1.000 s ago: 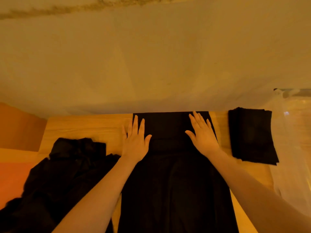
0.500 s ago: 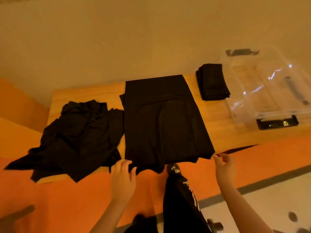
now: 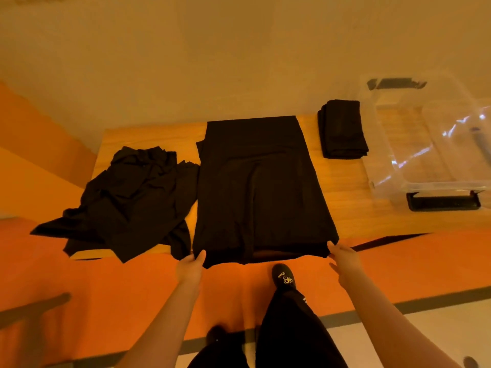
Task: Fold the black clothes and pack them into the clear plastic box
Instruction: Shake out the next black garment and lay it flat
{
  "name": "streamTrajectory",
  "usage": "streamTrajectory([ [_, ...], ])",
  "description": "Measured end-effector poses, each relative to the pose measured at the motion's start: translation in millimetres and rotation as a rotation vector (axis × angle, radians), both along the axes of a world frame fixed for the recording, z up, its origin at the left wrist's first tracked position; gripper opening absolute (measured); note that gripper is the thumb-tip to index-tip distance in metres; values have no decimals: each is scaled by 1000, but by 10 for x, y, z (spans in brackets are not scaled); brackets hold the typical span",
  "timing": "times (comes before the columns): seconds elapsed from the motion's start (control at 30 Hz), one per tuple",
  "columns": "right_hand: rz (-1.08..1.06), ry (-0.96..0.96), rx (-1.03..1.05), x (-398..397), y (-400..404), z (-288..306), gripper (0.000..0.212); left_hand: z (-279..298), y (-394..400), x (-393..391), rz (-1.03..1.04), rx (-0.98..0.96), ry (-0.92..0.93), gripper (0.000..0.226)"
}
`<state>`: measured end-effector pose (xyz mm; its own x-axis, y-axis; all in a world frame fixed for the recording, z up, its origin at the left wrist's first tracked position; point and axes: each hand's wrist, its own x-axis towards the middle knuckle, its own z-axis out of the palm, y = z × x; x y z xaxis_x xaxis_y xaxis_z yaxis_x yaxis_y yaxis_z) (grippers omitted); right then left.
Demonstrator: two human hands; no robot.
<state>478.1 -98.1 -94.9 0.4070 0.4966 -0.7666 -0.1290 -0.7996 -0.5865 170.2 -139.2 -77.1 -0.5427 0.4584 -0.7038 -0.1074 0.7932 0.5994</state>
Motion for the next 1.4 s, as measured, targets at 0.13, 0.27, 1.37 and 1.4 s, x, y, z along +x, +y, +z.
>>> streamTrajectory([
  [0.13, -117, 224, 94, 208, -46, 66, 22, 8, -142, -36, 144, 93, -76, 32],
  [0.27, -125, 221, 133, 378, -59, 154, 11, 90, -213, -58, 236, 146, -116, 10],
  [1.37, 789, -90, 290, 875, 191, 1161, 37, 1110, -159, -467, -979, 195, 291, 32],
  [1.4, 822, -157, 297, 873, 190, 1196, 32, 1122, -173, -502, -1057, 176, 339, 36],
])
